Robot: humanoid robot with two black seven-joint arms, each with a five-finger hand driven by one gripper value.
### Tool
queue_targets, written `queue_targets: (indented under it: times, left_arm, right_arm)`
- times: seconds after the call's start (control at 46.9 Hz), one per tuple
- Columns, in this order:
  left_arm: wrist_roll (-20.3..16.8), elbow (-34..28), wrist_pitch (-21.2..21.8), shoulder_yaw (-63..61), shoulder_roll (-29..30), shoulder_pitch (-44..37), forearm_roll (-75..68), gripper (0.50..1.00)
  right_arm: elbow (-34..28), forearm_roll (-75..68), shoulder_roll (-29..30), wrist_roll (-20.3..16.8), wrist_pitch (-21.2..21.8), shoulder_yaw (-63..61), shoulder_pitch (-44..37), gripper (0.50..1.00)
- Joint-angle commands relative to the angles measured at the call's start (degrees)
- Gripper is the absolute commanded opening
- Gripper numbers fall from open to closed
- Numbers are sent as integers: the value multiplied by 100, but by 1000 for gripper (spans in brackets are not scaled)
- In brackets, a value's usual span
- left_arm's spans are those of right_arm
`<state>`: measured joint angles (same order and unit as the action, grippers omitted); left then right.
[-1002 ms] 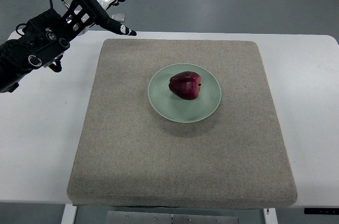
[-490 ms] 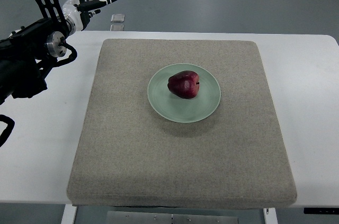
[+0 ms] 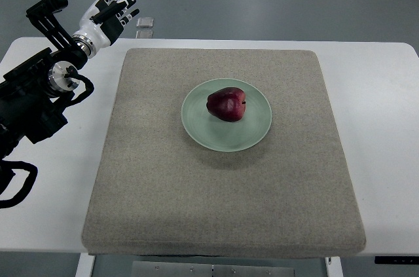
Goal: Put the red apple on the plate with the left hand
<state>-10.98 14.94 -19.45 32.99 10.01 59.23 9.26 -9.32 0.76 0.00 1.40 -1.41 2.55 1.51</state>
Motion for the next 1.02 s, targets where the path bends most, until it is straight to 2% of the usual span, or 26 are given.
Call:
queue_targets:
  times: [0.0, 1.002]
  left_arm:
    - [-18, 26, 2, 59, 1, -86, 14, 996]
    - [-88, 18, 20, 59, 45, 168, -4, 996]
  right_arm:
    - [0, 3, 0, 0, 0, 0, -1, 964]
    - [-61, -6, 0, 0, 62, 9, -1, 964]
